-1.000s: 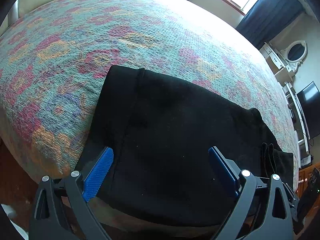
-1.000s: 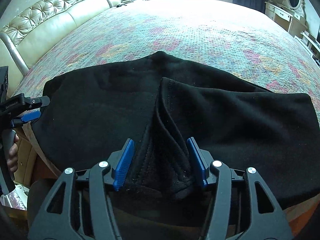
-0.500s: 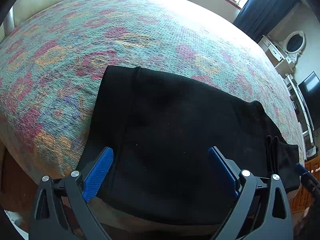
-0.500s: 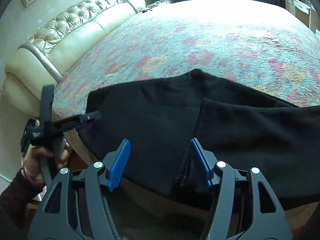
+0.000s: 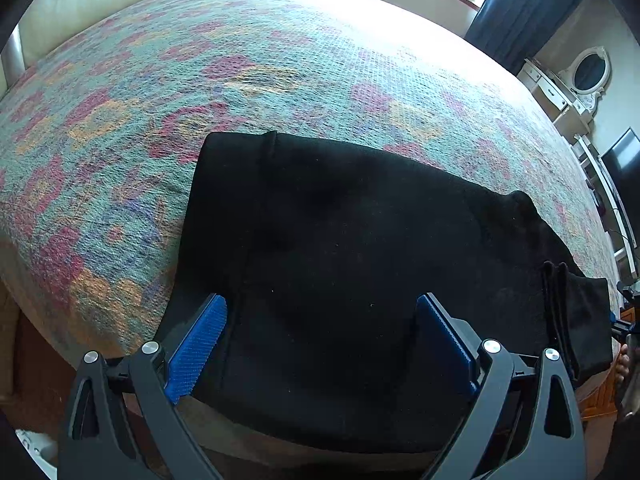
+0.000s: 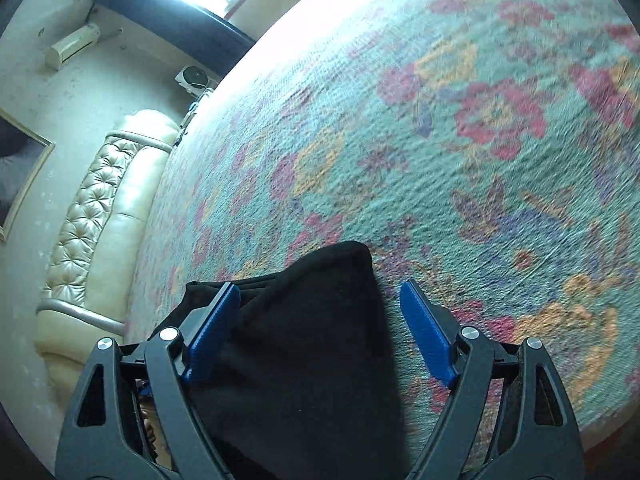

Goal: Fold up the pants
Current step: 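Open the right gripper and pull it back from the pants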

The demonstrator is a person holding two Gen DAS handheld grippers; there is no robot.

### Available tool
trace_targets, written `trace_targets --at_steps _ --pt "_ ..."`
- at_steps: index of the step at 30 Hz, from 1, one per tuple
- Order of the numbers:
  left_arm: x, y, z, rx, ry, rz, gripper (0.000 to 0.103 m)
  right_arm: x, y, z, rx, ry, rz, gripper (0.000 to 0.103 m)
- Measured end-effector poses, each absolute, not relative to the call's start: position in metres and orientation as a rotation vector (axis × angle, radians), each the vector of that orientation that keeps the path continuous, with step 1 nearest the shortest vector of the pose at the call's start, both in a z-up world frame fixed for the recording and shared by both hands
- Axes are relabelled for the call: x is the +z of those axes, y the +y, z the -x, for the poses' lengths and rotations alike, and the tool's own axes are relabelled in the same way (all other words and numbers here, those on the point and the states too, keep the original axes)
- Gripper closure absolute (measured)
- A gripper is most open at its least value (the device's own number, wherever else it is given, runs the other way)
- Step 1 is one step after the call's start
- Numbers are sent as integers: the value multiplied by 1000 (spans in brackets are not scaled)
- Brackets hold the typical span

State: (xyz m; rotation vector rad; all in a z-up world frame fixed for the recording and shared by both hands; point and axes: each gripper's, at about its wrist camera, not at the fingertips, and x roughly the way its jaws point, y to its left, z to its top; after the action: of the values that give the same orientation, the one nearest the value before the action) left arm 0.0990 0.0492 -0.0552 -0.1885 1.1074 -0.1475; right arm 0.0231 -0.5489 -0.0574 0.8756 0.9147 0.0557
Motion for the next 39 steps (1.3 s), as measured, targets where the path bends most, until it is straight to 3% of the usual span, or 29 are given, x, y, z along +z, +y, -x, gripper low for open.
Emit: trace_targets --at_steps 6,8,12,16,21,32,33,36,39 --pt "-57 49 -100 -149 1105 165 9 -83 -549 -37 143 933 -973 22" --pt "-58 49 -100 -149 1103 161 9 -89 -549 -41 155 944 -1007 53" --pt "-57 47 -99 -149 1101 157 9 -102 -555 -41 118 961 -1046 74" --pt "-58 47 -98 -149 1100 156 9 -103 -554 -40 112 957 -1077 74" --pt "-57 47 -98 -153 1099 154 9 -106 -561 -22 202 934 -1189 51" --pt "-57 44 -96 -150 1099 148 9 -112 -551 43 338 987 -1229 49" --pt "-57 44 -96 -150 1099 147 9 -112 -550 47 336 998 -1222 50" --pt "-57 43 -96 -150 1098 138 9 -118 -549 56 299 1012 -1222 72" --pt "-56 42 -95 -151 1099 135 9 -124 -551 58 281 1020 -1224 80"
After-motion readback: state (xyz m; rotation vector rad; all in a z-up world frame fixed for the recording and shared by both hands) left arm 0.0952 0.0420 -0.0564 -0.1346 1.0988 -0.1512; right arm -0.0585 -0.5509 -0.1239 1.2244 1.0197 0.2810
